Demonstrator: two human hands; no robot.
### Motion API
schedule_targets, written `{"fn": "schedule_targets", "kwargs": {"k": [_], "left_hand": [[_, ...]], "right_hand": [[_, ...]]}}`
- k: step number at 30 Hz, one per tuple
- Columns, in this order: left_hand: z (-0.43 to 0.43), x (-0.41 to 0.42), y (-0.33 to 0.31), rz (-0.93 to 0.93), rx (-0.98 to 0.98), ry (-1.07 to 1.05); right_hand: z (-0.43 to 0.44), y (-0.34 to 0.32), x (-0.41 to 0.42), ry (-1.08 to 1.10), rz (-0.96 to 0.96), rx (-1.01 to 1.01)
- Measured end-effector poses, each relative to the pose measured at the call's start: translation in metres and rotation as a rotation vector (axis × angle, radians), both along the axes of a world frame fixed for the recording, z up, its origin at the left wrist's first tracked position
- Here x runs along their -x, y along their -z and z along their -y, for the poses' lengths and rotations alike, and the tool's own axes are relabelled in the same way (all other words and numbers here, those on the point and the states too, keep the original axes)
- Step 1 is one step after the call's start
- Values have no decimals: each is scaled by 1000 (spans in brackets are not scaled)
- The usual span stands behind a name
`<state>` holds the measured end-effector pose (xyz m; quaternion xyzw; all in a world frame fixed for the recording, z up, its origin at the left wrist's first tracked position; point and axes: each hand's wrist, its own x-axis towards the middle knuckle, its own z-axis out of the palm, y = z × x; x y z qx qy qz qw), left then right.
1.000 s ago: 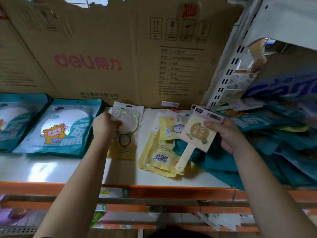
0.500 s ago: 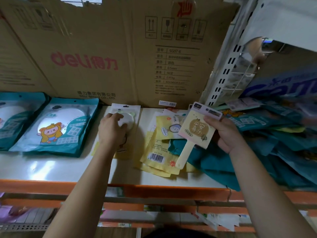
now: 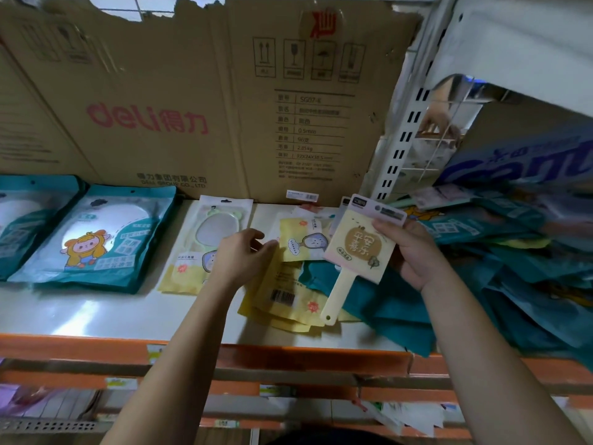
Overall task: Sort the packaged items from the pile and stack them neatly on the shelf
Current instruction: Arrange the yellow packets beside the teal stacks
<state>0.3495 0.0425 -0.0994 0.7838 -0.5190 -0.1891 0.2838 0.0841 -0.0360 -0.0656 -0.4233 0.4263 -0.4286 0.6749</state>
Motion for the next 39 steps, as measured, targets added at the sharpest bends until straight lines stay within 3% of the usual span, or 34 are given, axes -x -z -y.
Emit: {"fn": "schedule_targets", "kwargs": {"k": [4, 10, 17, 27, 33, 37, 39], "left_hand": [[2, 15, -4, -43, -14, 23], [5, 26, -11, 160, -46, 70], [-8, 16, -5, -59, -20, 86], [-35, -5, 2, -22, 172, -4], [-41, -11, 5, 1, 204, -30], [-43, -10, 9, 9, 208, -22], [-44, -8, 10, -3, 212, -29]], "right_hand": [[-1, 1, 2, -23, -11, -5], [0, -2, 5, -43, -33, -18], [9, -6, -5, -42, -61, -31], [16, -6, -27, -81, -147, -34], [26, 2, -20, -18, -503, 211], [31, 0, -19, 13, -895, 412], [32, 4, -21, 14, -983, 463]]}}
